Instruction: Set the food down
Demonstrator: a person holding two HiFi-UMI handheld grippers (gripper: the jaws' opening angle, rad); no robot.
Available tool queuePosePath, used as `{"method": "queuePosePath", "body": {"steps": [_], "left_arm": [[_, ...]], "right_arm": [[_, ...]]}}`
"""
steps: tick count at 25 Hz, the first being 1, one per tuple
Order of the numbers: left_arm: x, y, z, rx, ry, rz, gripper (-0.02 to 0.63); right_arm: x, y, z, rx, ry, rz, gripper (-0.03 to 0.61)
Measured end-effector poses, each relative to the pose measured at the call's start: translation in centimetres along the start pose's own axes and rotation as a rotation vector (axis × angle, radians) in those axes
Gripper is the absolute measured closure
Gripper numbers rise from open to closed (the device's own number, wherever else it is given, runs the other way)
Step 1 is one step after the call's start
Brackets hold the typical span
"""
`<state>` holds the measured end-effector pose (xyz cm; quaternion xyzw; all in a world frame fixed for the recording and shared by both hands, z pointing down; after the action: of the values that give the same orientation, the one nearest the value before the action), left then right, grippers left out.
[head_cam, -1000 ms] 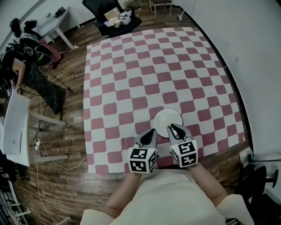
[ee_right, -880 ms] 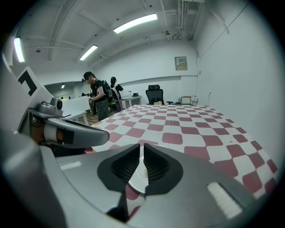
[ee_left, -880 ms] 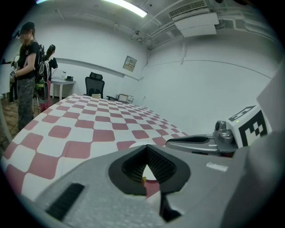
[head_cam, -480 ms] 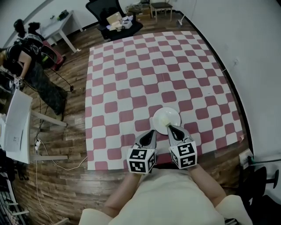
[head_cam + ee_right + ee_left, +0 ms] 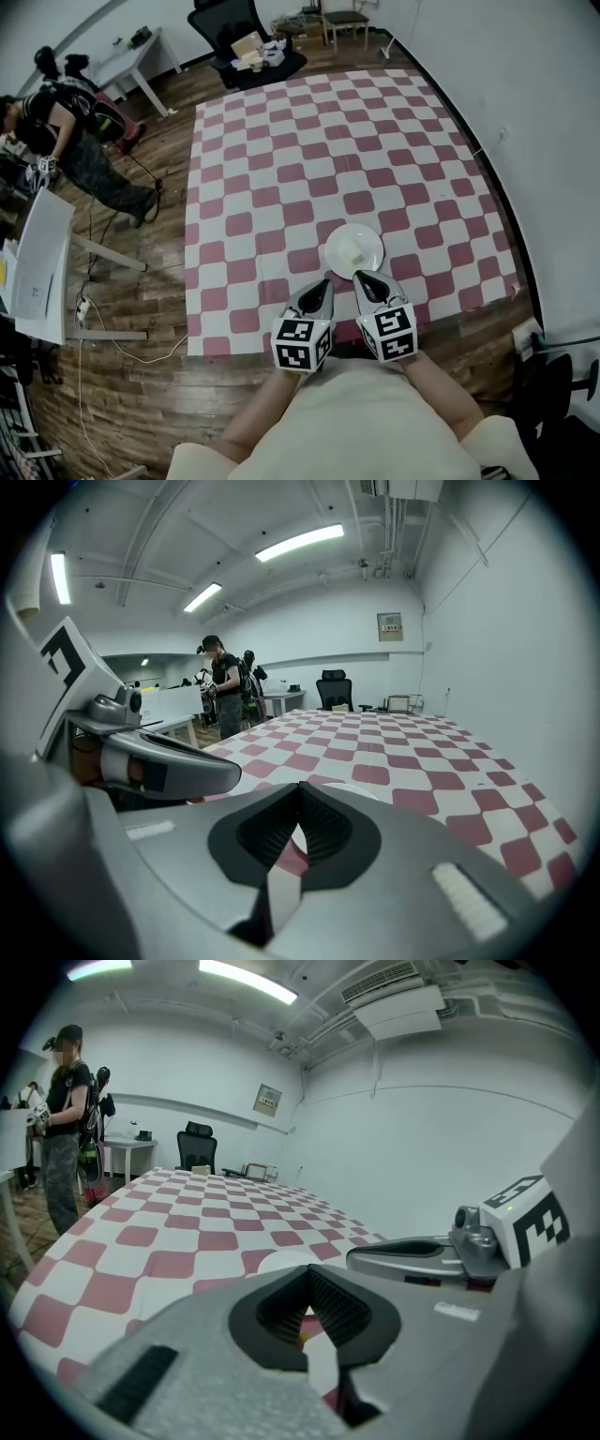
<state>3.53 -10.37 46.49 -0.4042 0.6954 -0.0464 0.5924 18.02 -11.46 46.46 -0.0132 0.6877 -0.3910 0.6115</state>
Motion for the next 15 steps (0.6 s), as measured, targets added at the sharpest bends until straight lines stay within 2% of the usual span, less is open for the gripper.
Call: {"method": "queuePosePath", "body": {"steps": [15], "left_arm": [[-0.26, 0.51, 0.69, -0.006, -0.024, 0.003, 0.607]], "right_arm": [[-0.29, 0.49, -0.26, -0.003, -0.002, 0.008, 0.574]]}}
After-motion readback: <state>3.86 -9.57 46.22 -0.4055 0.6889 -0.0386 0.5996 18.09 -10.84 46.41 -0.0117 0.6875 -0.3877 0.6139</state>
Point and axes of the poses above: the fingertips, and each gripper's own axes: y backward along the fingers, z to its right, x out of its top, the point moved 9 cm from there along y, backward along the fingers, and after that the axes turned 6 degrees about -z, right-handed, at the moved point
